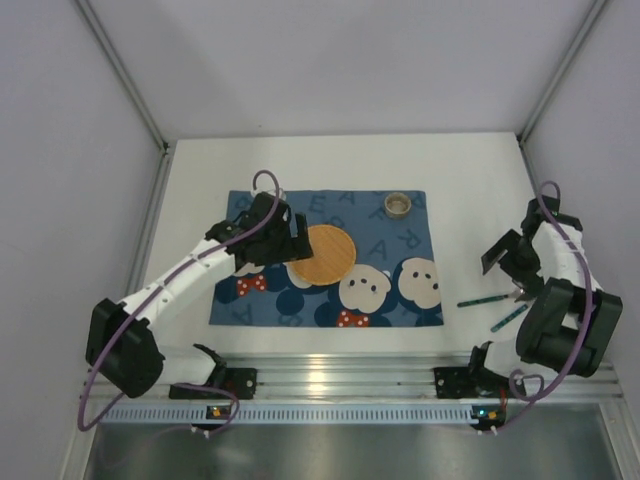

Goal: Set the dinner table for one person

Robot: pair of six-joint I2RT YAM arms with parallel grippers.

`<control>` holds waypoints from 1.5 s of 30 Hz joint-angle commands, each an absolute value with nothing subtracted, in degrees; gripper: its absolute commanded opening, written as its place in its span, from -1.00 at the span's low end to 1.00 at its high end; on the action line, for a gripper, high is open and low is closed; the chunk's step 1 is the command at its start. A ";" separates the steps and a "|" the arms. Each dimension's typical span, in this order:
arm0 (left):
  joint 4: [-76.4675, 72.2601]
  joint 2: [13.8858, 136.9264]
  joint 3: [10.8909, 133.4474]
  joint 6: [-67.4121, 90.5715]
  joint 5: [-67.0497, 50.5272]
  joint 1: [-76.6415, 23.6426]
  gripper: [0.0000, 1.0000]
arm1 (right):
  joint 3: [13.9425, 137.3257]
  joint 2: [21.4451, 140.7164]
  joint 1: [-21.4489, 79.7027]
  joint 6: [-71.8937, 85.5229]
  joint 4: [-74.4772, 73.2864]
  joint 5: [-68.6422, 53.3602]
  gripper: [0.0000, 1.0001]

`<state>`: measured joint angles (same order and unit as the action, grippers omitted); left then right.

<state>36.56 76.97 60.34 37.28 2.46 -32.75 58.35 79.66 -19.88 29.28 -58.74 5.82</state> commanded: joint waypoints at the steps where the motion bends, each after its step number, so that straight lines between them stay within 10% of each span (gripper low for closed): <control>1: 36.64 72.52 58.45 36.12 1.76 -32.61 0.92 | 55.55 80.15 -21.18 32.16 -55.55 8.88 0.99; 15: 40.08 65.04 55.55 36.03 5.01 -32.61 0.93 | 48.43 91.23 -21.80 36.48 -42.63 5.62 0.74; 18: 40.52 65.04 55.63 36.47 5.19 -32.52 0.93 | 48.16 92.98 -21.19 35.95 -41.49 6.94 0.44; 25: 40.43 66.44 56.51 37.18 5.71 -32.61 0.93 | 49.92 95.10 -18.46 33.40 -41.39 10.45 -1.00; 45: 41.39 72.34 62.93 34.72 6.85 -32.52 0.94 | 85.61 95.16 29.84 33.58 -54.59 11.17 -1.00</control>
<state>40.88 72.29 60.62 35.75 5.43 -32.71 85.23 91.90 23.38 33.65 -53.25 12.53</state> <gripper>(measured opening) 0.966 0.065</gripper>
